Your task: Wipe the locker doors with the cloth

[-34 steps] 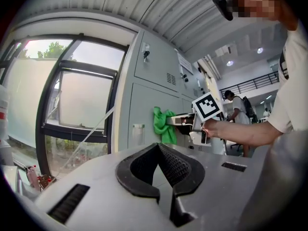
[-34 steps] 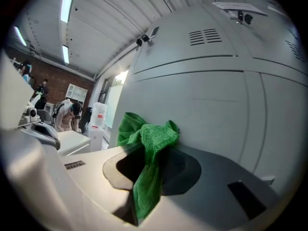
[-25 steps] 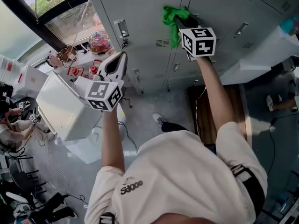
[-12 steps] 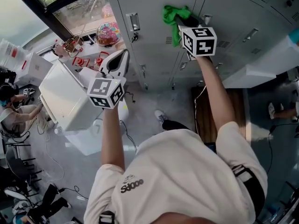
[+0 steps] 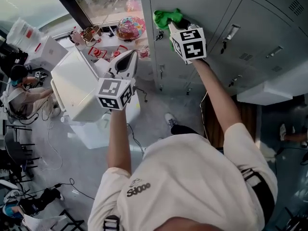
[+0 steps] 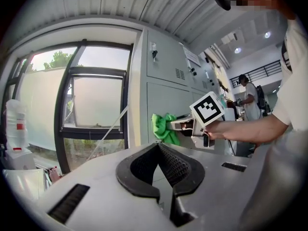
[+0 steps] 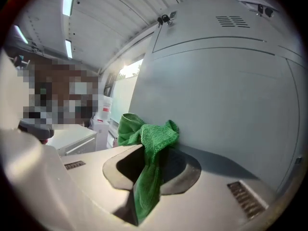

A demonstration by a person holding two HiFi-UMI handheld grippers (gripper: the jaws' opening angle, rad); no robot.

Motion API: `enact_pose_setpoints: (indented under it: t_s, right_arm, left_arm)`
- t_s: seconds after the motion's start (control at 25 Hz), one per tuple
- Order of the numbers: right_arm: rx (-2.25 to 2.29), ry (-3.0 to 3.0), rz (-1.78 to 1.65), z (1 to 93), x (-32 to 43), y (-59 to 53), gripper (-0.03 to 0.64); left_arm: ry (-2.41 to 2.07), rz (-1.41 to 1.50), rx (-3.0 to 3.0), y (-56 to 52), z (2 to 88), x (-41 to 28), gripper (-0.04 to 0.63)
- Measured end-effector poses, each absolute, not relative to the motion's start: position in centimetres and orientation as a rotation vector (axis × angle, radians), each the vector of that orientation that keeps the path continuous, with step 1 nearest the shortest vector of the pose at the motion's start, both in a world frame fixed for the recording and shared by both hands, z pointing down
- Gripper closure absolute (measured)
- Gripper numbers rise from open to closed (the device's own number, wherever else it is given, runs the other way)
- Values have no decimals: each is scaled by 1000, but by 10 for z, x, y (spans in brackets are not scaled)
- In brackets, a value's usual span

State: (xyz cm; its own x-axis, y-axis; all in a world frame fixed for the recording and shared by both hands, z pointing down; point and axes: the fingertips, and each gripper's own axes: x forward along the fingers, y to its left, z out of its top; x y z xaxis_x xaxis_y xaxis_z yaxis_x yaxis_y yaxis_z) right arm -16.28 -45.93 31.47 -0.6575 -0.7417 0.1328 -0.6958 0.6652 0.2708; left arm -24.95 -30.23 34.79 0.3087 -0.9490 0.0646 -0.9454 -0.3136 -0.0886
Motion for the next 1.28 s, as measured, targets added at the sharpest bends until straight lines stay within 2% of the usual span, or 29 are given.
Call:
enact_pose_setpoints:
  t_s: [0.2, 0.36, 0.96, 1.12, 1.28]
  right_arm:
    - [1150, -2643, -293, 325, -184, -456, 557]
    - [1157, -2630, -266, 329, -171, -458, 557]
    - [1571, -2385, -115, 359, 32, -487, 557]
    - [1619, -2381, -101, 365, 36, -487, 557]
    - [1532, -2430, -112, 370, 4, -485, 557]
  left_arm:
    - [1827, -140, -2510, -299, 344, -252, 580]
    - [1787, -121, -2537, -303, 340, -243, 580]
    - [1596, -69, -2682, -332, 344, -186, 581]
    - [1617, -75, -2686, -329, 350, -194, 580]
    - [1661, -57, -2674, -326, 351, -207, 580]
